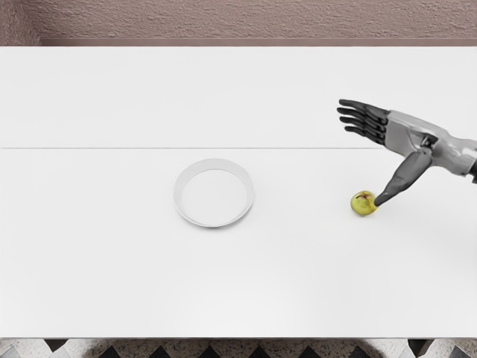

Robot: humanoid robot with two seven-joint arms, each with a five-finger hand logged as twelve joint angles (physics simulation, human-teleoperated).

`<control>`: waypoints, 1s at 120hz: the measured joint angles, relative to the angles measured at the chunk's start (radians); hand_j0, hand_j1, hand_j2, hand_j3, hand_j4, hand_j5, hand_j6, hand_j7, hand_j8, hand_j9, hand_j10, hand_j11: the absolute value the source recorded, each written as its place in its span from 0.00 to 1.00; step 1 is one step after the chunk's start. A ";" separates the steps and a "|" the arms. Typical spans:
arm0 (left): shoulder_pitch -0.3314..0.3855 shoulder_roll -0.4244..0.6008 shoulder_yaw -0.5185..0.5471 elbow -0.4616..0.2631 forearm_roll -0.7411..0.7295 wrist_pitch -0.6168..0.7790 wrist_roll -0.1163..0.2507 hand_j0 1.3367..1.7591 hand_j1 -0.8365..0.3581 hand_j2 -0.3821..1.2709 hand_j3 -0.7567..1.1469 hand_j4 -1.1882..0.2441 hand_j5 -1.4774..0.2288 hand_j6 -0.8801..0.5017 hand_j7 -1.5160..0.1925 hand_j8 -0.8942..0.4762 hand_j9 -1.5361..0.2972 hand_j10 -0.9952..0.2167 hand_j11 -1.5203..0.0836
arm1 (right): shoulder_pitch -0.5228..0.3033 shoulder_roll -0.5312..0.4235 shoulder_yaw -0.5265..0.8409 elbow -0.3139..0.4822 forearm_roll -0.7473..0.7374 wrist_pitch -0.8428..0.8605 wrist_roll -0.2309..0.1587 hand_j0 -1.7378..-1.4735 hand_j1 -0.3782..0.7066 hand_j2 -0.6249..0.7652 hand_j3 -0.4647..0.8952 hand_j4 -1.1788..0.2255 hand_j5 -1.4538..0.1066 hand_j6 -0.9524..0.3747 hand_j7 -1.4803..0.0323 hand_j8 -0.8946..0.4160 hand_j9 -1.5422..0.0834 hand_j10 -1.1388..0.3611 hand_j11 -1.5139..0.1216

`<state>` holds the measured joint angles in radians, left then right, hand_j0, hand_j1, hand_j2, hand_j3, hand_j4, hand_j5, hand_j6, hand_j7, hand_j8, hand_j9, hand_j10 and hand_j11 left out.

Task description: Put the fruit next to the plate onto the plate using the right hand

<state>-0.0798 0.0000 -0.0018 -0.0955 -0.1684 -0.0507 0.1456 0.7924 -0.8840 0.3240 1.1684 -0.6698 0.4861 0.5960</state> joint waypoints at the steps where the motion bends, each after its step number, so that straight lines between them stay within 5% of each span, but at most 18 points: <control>1: 0.000 0.000 0.000 0.000 0.000 0.000 0.000 0.76 0.97 0.23 0.40 0.81 0.85 0.62 0.87 0.64 0.82 0.80 0.93 | -0.003 0.000 0.000 0.000 -0.001 -0.003 0.001 0.30 0.03 0.45 0.34 0.84 0.93 0.72 0.98 0.68 0.95 0.76 0.93; 48: 0.000 0.000 0.000 0.000 0.000 0.000 0.000 0.76 0.97 0.23 0.40 0.81 0.85 0.62 0.87 0.64 0.82 0.80 0.93 | -0.117 0.011 -0.001 -0.030 -0.021 -0.132 0.015 0.30 0.08 0.45 0.34 0.80 0.89 0.68 0.94 0.64 0.91 0.72 0.89; 120: 0.000 0.000 0.000 0.000 0.000 0.000 0.000 0.76 0.97 0.23 0.40 0.81 0.85 0.62 0.87 0.64 0.82 0.80 0.93 | -0.157 0.102 -0.013 -0.171 -0.033 -0.169 0.015 0.30 0.18 0.43 0.34 0.73 0.81 0.61 0.85 0.57 0.83 0.66 0.81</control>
<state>-0.0797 0.0000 -0.0018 -0.0956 -0.1684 -0.0507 0.1456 0.6354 -0.7815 0.3109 0.9969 -0.7023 0.3175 0.6109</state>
